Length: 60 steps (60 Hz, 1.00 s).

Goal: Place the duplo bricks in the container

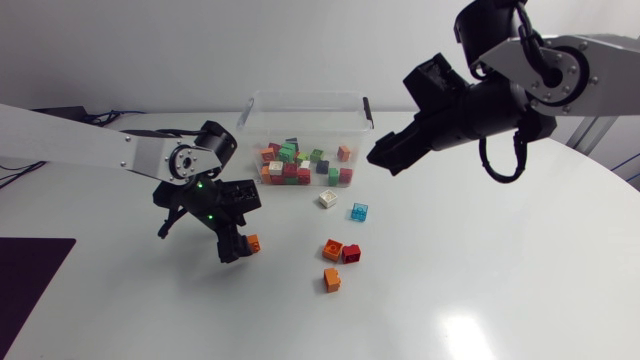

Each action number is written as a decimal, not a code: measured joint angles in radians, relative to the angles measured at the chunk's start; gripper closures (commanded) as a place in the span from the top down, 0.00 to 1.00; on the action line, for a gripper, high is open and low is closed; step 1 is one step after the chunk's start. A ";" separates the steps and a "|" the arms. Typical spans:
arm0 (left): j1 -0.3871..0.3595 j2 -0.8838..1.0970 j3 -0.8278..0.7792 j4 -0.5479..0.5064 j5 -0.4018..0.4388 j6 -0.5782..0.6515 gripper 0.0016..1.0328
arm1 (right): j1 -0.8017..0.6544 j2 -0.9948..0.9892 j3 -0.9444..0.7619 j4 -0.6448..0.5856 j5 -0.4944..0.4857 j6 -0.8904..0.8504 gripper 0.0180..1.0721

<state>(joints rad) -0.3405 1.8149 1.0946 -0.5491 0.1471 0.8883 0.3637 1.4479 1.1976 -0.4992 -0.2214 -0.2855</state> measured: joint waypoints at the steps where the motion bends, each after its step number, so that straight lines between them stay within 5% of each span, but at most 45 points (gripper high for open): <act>1: -0.002 0.006 0.003 0.000 -0.002 0.000 0.80 | 0.000 -0.001 -0.011 0.001 0.000 -0.001 0.95; 9: -0.016 0.064 0.028 0.002 -0.015 0.000 0.66 | 0.000 -0.002 -0.096 0.002 -0.003 -0.021 0.95; 17: -0.023 0.101 0.046 0.000 -0.017 -0.001 0.32 | 0.001 0.012 -0.136 0.003 -0.004 -0.058 0.95; 60: 0.008 -0.035 0.053 -0.147 -0.002 0.000 0.27 | -0.033 0.428 -0.003 0.082 -0.023 -0.347 0.95</act>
<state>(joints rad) -0.3321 1.7798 1.1477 -0.6960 0.1448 0.8879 0.3305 1.8763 1.1950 -0.4175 -0.2440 -0.6323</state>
